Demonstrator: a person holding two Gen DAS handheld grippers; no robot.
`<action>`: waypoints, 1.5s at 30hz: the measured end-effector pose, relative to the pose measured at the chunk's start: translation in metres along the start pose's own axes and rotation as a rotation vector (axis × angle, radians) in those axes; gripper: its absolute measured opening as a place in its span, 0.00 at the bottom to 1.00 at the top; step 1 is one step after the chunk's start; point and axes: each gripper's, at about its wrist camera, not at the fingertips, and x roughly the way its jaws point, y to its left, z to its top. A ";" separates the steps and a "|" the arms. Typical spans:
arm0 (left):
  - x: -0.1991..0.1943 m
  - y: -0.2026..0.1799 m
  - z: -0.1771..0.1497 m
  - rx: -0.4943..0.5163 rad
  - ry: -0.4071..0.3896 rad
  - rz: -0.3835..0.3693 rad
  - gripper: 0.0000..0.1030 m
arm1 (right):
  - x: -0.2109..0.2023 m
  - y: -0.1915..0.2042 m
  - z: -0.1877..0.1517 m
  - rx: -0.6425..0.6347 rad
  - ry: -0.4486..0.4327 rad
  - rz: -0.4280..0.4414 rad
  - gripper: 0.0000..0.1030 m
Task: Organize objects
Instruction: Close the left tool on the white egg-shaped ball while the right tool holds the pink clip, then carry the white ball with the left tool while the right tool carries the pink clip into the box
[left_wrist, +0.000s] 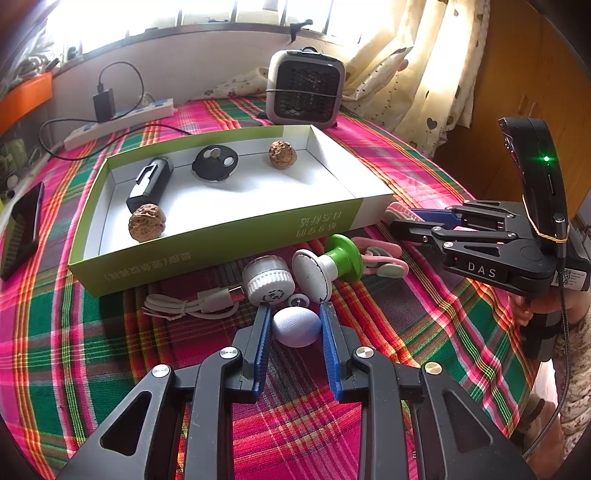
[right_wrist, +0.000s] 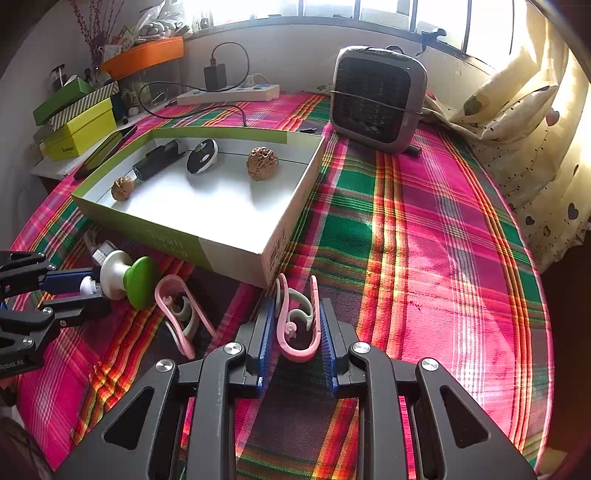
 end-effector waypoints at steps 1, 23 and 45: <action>0.000 0.000 0.000 0.000 -0.001 0.000 0.23 | 0.000 0.000 0.000 0.001 0.000 -0.001 0.23; -0.025 0.002 0.004 0.003 -0.050 -0.007 0.23 | -0.032 0.010 0.002 -0.016 -0.063 -0.061 0.23; -0.035 0.028 0.037 -0.024 -0.100 0.011 0.23 | -0.041 0.024 0.035 -0.003 -0.106 -0.031 0.23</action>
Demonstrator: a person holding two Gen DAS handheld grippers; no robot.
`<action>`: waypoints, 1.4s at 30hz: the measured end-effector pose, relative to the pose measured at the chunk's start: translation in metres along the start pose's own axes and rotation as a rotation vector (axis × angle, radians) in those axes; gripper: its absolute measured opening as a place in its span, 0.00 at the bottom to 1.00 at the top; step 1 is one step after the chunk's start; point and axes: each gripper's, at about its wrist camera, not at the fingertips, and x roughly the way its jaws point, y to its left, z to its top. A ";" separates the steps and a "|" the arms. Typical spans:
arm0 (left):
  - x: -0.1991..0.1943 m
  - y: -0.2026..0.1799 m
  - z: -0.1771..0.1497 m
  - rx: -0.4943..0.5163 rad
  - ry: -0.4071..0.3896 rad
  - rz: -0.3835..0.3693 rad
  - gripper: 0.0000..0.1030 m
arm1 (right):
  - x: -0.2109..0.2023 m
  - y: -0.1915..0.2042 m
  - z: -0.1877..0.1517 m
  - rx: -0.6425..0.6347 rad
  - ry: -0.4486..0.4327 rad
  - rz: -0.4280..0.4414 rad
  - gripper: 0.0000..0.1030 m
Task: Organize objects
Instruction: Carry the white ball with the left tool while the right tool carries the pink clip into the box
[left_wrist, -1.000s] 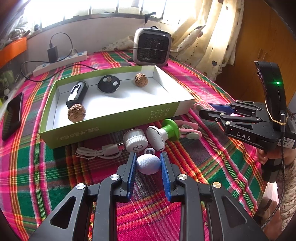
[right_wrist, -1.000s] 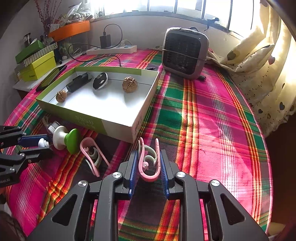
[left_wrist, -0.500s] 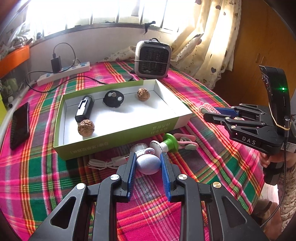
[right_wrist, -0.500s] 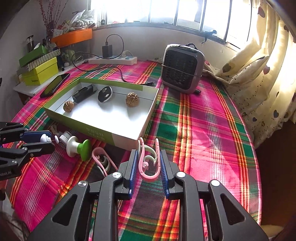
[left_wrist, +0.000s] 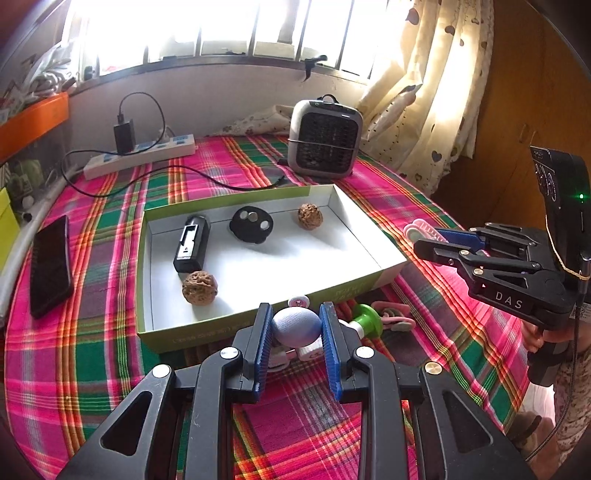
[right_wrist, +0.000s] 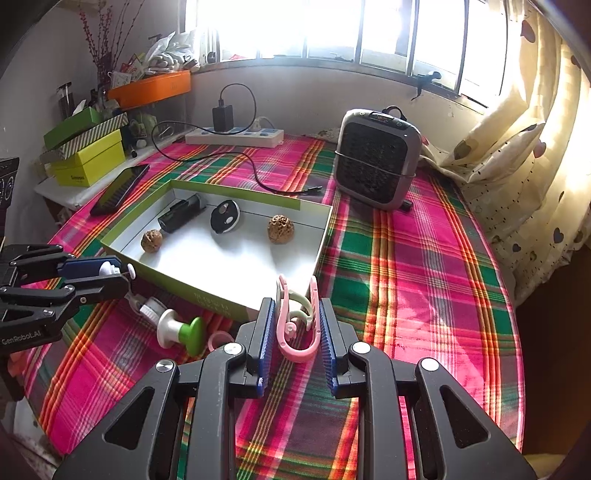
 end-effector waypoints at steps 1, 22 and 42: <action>0.001 0.002 0.002 -0.001 -0.001 0.002 0.23 | 0.002 0.001 0.002 0.001 0.002 0.002 0.23; 0.045 0.039 0.033 -0.033 0.035 0.034 0.23 | 0.055 0.009 0.036 0.046 0.059 0.016 0.23; 0.080 0.053 0.045 -0.026 0.083 0.066 0.23 | 0.088 0.016 0.043 0.026 0.135 0.007 0.23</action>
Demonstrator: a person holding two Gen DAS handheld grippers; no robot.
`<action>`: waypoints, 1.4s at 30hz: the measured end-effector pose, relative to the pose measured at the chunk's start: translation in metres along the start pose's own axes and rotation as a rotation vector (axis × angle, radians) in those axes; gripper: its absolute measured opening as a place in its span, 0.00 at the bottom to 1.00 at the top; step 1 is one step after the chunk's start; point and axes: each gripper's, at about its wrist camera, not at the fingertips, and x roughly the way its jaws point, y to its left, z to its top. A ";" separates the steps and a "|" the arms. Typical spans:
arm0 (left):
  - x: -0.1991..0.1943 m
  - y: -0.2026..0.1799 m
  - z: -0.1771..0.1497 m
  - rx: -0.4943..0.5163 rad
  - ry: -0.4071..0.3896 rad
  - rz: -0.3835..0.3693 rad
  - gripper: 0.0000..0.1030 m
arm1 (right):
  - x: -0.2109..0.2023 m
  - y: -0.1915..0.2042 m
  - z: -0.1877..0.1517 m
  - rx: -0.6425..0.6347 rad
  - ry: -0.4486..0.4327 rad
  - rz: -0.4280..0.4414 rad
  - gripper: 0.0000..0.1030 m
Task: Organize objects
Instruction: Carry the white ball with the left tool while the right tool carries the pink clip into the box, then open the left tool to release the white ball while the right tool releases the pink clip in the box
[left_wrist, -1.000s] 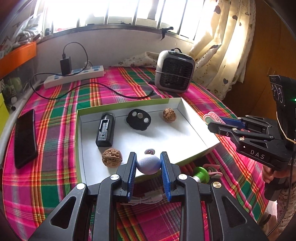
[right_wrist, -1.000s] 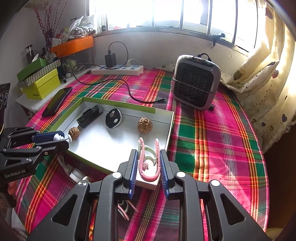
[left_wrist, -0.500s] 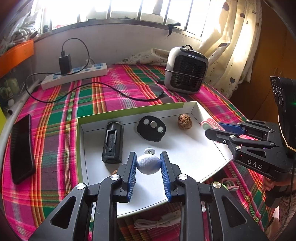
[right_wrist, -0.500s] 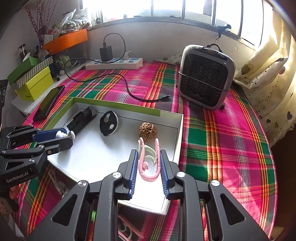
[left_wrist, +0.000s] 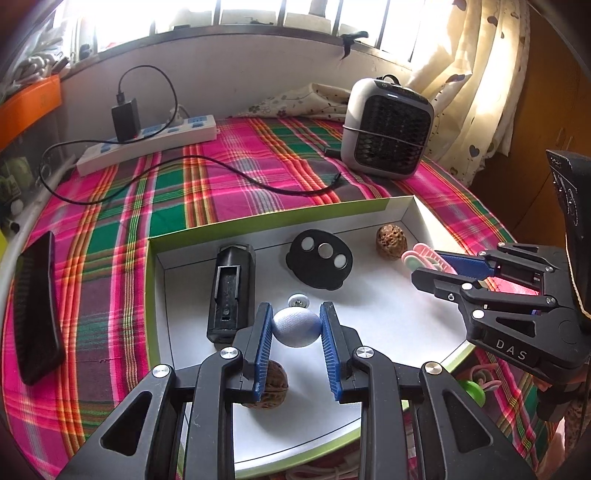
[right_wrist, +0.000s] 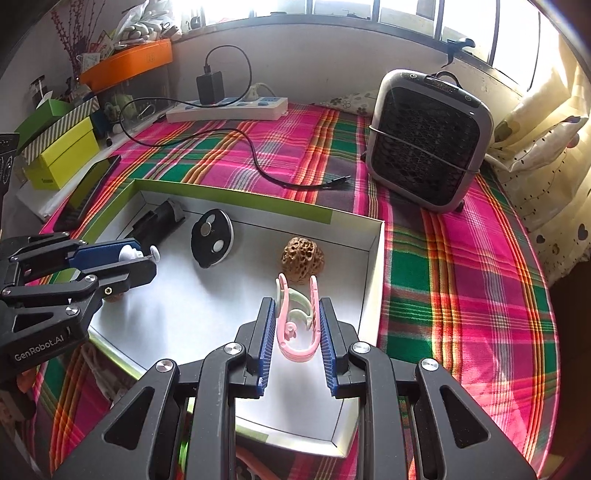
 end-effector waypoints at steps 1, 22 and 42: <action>0.001 0.002 0.000 -0.005 0.001 -0.001 0.23 | 0.001 0.000 0.000 0.000 0.003 -0.002 0.23; 0.014 0.004 0.000 0.001 0.019 0.015 0.23 | 0.018 0.004 0.002 -0.003 0.017 -0.029 0.23; 0.016 0.002 -0.002 0.003 0.020 0.018 0.25 | 0.017 0.005 0.002 0.002 0.000 -0.037 0.24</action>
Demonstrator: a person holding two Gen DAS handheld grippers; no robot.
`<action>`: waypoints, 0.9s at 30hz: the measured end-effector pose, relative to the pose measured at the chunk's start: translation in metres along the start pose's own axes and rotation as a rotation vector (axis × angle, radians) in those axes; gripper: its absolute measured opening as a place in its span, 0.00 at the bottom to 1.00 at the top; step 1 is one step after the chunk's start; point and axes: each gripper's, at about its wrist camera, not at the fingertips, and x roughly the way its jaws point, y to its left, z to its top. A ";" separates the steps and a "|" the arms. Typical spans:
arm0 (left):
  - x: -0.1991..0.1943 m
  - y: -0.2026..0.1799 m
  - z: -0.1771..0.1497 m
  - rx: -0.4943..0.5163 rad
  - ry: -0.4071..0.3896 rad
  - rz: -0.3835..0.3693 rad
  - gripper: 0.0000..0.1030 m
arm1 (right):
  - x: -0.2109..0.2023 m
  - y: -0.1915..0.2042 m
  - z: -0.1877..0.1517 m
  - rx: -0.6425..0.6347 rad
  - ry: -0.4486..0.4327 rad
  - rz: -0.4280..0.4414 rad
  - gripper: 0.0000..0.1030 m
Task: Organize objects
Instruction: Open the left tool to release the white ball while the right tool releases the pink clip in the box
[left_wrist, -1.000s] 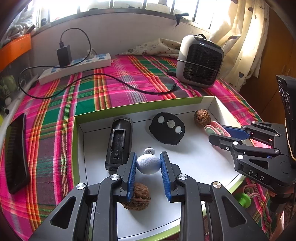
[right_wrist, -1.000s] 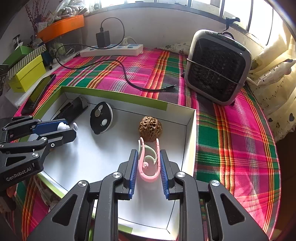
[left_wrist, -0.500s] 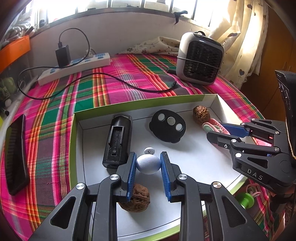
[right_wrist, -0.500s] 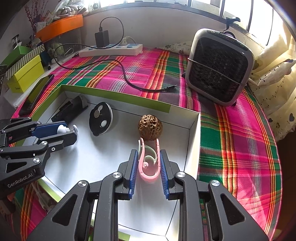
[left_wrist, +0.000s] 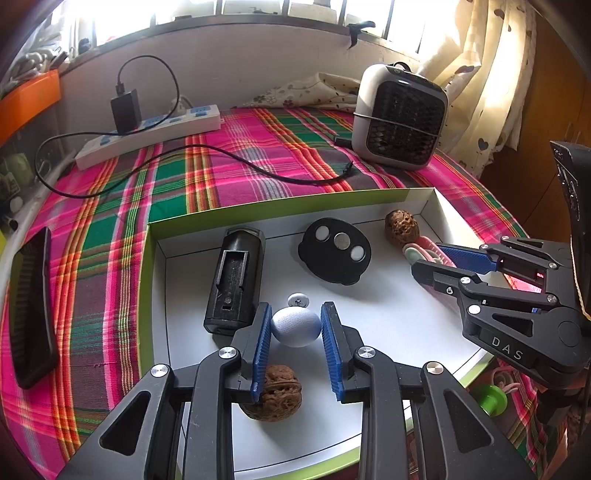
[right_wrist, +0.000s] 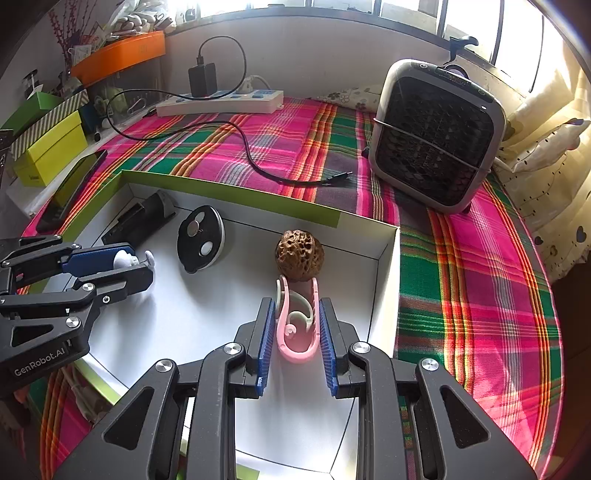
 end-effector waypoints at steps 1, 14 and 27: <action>0.000 0.000 0.000 -0.001 0.000 -0.001 0.26 | 0.000 0.000 0.000 0.000 0.000 -0.001 0.24; -0.001 -0.003 -0.001 -0.004 0.003 0.002 0.35 | -0.002 0.002 -0.001 0.011 -0.011 0.005 0.31; -0.012 -0.005 -0.007 -0.015 -0.011 0.007 0.39 | -0.013 0.003 -0.006 0.029 -0.030 -0.003 0.42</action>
